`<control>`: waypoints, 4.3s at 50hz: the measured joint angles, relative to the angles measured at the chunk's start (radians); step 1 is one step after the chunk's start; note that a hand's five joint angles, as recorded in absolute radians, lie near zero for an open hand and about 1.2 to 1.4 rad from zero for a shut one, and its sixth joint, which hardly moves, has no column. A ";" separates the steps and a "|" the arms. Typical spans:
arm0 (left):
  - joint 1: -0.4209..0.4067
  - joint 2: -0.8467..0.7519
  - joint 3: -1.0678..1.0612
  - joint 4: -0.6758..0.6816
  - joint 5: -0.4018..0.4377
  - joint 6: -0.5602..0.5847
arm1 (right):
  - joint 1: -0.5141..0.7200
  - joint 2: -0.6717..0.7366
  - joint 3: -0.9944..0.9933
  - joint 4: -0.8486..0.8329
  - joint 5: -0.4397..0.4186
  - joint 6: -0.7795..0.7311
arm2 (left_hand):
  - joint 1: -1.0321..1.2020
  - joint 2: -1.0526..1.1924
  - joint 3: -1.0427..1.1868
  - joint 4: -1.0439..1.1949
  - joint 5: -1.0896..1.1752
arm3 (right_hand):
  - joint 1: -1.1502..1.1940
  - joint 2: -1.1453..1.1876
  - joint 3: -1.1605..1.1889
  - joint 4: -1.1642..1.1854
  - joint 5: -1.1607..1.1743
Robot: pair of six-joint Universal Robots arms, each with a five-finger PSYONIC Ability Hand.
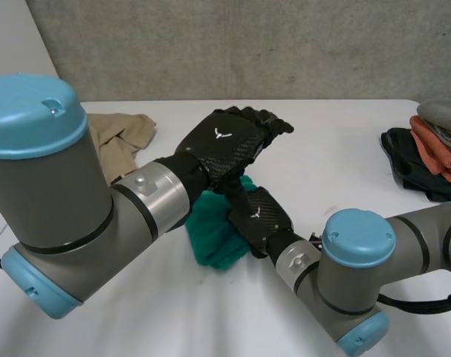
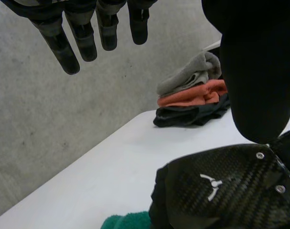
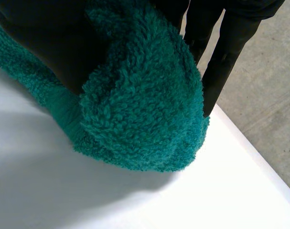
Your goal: Fold the laundry.
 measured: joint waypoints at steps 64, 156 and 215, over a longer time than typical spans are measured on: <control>-0.032 0.026 0.122 -0.004 0.081 -0.007 | -1.171 0.318 -0.437 -0.487 -0.668 0.680 | 0.000 0.000 0.000 0.000 0.000 | 0.000 0.000 0.015 0.008 0.066; 0.578 -0.443 0.431 0.031 -0.006 0.243 | -0.466 -0.347 0.277 0.085 -0.179 -0.156 | 0.905 0.990 0.974 0.991 0.926 | -0.804 -0.941 -0.950 -0.982 -0.896; 0.061 -0.585 0.386 0.055 -0.112 0.429 | -0.453 -0.414 0.234 0.231 -0.074 0.008 | 0.073 0.051 0.049 0.046 0.027 | -0.804 -0.941 -0.950 -0.982 -0.896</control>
